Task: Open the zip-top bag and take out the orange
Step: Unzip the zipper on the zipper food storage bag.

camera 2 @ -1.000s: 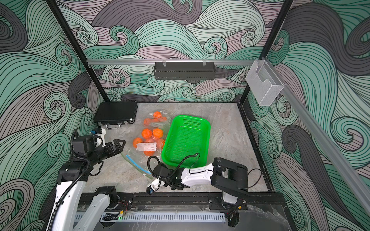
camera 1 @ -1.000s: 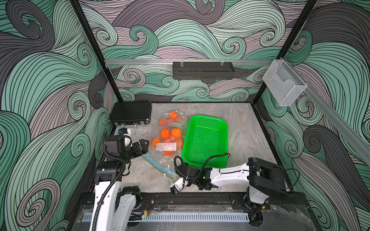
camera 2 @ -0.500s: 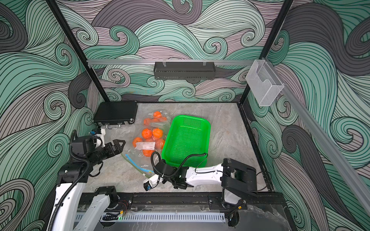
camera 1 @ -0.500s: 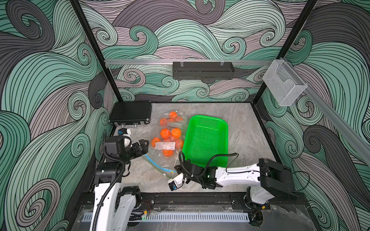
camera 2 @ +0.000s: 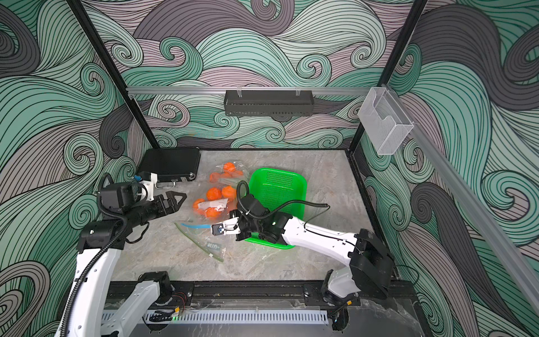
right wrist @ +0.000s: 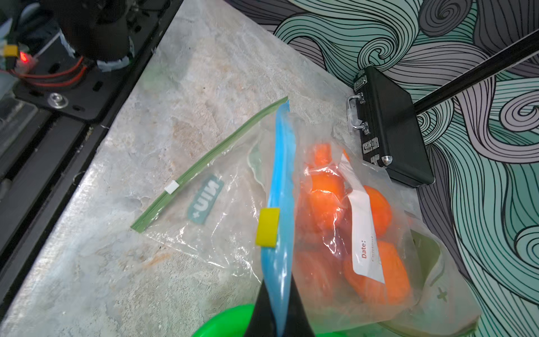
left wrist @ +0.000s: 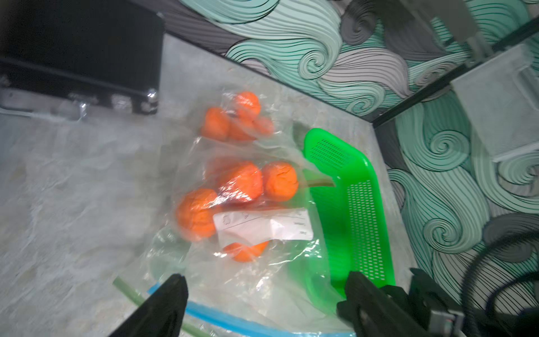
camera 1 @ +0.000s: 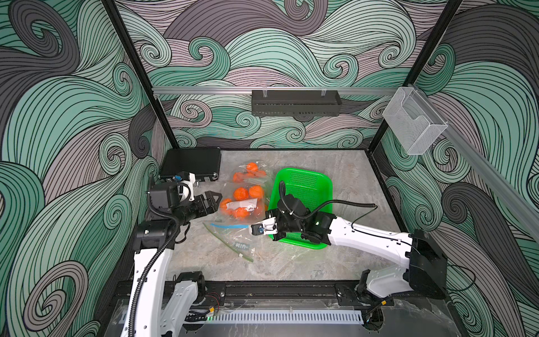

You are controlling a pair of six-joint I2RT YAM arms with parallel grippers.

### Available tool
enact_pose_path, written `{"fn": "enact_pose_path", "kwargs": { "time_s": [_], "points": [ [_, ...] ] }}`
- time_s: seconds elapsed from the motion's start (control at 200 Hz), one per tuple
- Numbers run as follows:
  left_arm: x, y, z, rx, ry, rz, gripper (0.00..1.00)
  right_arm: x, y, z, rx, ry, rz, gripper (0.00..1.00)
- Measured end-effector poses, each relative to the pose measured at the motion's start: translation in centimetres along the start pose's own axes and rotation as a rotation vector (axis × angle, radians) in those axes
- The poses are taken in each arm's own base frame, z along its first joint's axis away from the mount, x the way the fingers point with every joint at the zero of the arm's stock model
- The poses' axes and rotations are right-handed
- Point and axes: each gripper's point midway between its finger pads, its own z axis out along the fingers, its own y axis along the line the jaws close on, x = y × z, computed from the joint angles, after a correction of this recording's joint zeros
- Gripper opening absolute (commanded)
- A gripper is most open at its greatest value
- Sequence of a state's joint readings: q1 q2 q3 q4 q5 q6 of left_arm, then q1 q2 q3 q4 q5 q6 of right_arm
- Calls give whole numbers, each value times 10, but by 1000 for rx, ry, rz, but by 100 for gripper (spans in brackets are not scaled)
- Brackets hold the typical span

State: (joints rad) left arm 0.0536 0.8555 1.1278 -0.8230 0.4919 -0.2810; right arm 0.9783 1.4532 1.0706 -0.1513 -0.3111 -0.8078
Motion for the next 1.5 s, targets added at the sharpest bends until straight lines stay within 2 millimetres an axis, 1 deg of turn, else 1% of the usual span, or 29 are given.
{"fn": "enact_pose_path", "kwargs": {
  "time_s": [0.08,0.16,0.28,0.34,0.405,0.485,0.53,0.59,0.645,0.755,0.911,0.976,1.016,1.041,1.106,1.151,1.181,1.201,1.256,1.341,1.416,1.501],
  "points": [
    [-12,-22,-1,86,-3,72,84,-5,-13,-11,-28,-45,75,0],
    [-14,-44,-1,172,4,164,84,-6,-28,-24,-48,-96,157,0],
    [-8,-75,-5,291,19,344,84,-5,-48,-42,-77,-153,270,0],
    [-2,-85,-7,333,17,443,85,-5,-56,-49,-88,-177,315,0],
    [6,-94,-10,375,1,559,86,-4,-59,-53,-108,-196,354,1],
    [20,-97,-11,410,-23,685,86,-4,-59,-54,-139,-213,398,2],
    [30,-96,-8,425,-27,747,86,-2,-58,-54,-156,-218,425,2],
    [43,-93,-3,440,-20,818,83,-1,-58,-52,-176,-225,456,3],
    [52,-92,2,455,-5,870,80,0,-59,-50,-193,-230,480,3],
    [60,-94,19,476,33,973,70,5,-57,-44,-222,-230,523,4],
    [71,-92,50,477,105,1056,63,5,-54,-43,-248,-237,552,6],
    [75,-91,58,476,125,1074,56,4,-55,-44,-251,-242,557,6],
    [77,-91,61,478,133,1089,48,3,-56,-45,-253,-246,560,7],
    [78,-91,62,480,138,1094,42,3,-56,-45,-254,-247,563,8],
    [79,-93,64,480,138,1118,19,3,-57,-46,-254,-249,572,13],
    [79,-93,65,477,131,1134,7,3,-57,-47,-255,-250,571,23],
    [78,-93,66,471,129,1137,0,3,-58,-47,-254,-251,570,33],
    [78,-92,67,466,124,1141,0,4,-57,-47,-257,-247,586,39],
    [78,-91,68,457,116,1149,0,4,-58,-47,-250,-247,571,51],
    [78,-89,69,448,111,1154,0,6,-60,-48,-230,-239,549,66],
    [79,-89,68,446,104,1157,0,7,-60,-52,-193,-243,487,74],
    [80,-89,65,446,95,1159,0,7,-55,-60,-152,-248,418,77]
  ]
}}
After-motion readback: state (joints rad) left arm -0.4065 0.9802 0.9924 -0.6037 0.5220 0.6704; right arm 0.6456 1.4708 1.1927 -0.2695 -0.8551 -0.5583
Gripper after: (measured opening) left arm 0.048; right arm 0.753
